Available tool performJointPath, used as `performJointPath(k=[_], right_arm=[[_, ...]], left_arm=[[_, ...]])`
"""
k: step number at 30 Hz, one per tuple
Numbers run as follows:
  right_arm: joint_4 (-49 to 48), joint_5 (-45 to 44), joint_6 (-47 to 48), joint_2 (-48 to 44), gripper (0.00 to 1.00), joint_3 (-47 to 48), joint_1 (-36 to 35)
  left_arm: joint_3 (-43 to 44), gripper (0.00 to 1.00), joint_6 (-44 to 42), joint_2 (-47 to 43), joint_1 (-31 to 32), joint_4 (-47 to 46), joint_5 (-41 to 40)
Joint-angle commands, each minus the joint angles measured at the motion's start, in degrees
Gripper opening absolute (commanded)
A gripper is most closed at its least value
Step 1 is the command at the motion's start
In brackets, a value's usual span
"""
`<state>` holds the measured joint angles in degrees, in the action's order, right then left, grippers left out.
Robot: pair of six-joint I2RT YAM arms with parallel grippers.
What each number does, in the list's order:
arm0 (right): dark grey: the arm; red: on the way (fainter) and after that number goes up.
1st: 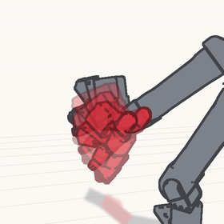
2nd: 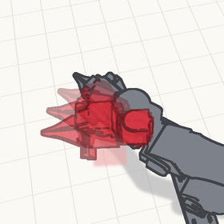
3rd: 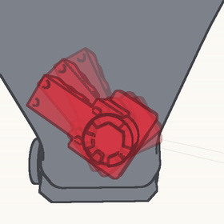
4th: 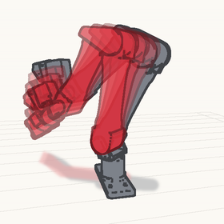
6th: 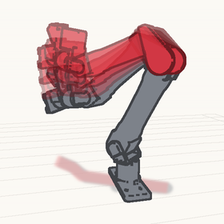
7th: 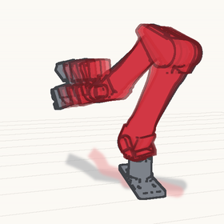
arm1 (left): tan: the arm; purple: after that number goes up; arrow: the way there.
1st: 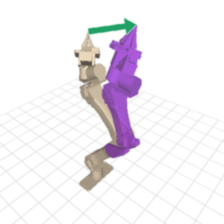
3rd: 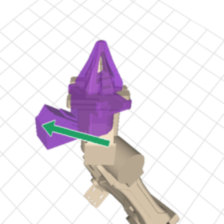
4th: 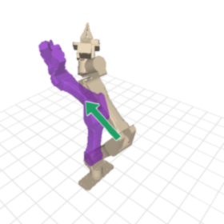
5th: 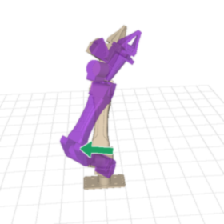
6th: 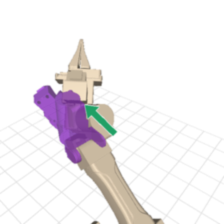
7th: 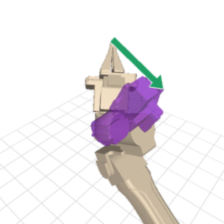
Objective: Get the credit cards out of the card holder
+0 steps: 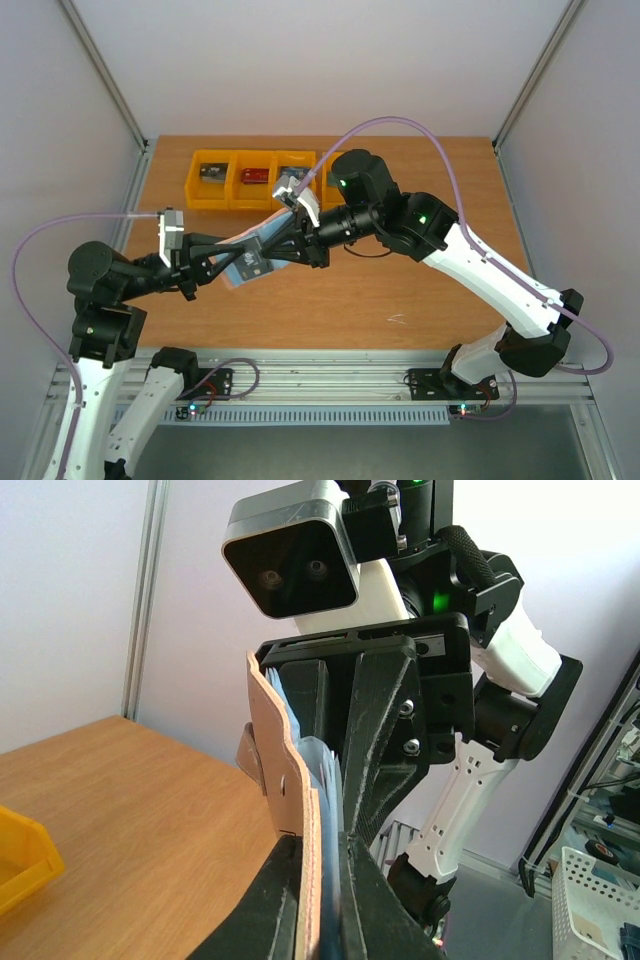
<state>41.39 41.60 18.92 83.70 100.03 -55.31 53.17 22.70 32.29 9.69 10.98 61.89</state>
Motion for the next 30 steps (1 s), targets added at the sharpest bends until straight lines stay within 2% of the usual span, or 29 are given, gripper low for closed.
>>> performJointPath(k=[1,4,6,10,14,20,26,28,30], right_arm=[[-7.9,4.1,-1.3,1.7,0.1,2.0,-3.4],[-8.1,1.1,-1.5,2.1,0.07,2.1,-3.6],[-7.7,-0.7,-1.5,2.2,0.02,2.1,-3.6],[-8.4,-0.9,-1.6,1.3,0.01,1.2,-3.3],[-13.3,0.3,-5.9,-1.8,0.01,-3.1,0.1],[-12.4,-2.7,-5.6,-4.2,0.01,-4.2,1.3],[-10.8,-4.0,-5.1,-5.4,0.01,-4.2,2.8],[-10.0,-3.8,-4.8,-5.7,0.01,-4.0,3.3],[-8.4,-3.7,-4.1,-5.6,0.01,-3.2,3.4]], left_arm=[[-1.3,0.0,0.6,-0.2,0.3,-0.8,-0.6],[-1.6,0.0,0.6,-0.3,0.3,-0.9,-0.8],[-1.6,0.0,0.8,-0.5,0.3,-0.9,-0.7],[-1.7,0.0,1.4,-0.4,0.3,-0.2,-1.4],[-2.5,0.16,5.3,-0.3,0.3,-2.5,-1.0],[-3.8,0.16,11.2,-0.1,0.3,-7.9,1.0],[-4.0,0.29,13.0,0.0,0.3,-9.8,3.2],[-3.9,0.28,12.8,-0.1,0.3,-9.8,3.3],[-3.9,0.22,12.6,-0.2,0.3,-9.8,3.3]])
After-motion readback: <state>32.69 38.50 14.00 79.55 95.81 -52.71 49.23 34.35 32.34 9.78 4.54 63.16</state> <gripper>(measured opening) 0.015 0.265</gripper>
